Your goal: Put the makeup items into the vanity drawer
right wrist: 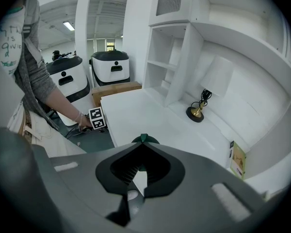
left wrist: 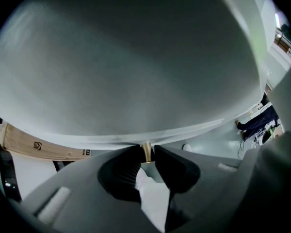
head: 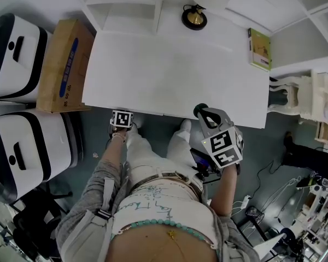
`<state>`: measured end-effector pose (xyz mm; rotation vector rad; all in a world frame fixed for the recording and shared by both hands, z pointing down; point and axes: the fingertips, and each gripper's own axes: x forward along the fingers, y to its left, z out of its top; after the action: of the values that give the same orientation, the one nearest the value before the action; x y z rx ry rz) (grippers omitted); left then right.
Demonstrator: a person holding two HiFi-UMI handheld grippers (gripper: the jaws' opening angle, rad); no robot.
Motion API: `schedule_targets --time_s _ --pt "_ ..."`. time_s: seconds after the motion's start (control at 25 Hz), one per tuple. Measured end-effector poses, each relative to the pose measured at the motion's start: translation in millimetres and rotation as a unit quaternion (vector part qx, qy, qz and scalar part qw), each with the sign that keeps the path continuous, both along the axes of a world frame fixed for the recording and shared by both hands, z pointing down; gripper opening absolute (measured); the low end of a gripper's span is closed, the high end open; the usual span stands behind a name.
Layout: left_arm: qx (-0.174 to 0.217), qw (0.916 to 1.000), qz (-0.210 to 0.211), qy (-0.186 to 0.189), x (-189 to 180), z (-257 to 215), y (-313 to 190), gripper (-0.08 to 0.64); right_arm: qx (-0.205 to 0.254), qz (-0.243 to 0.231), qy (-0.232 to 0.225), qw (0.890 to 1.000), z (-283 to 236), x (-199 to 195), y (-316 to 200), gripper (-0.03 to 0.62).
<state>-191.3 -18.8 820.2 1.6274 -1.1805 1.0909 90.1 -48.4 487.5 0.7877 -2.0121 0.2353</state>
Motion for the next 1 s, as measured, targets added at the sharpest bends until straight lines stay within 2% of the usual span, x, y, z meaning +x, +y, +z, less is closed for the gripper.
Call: schedule_targets --time_s 1.0 --pt "-0.007 0.9998 -0.016 -0.011 -4.8 0.7 43.0 0.095 -0.005 -0.043 -0.009 0.999 4.7 -20.2 -0.7 0.029"
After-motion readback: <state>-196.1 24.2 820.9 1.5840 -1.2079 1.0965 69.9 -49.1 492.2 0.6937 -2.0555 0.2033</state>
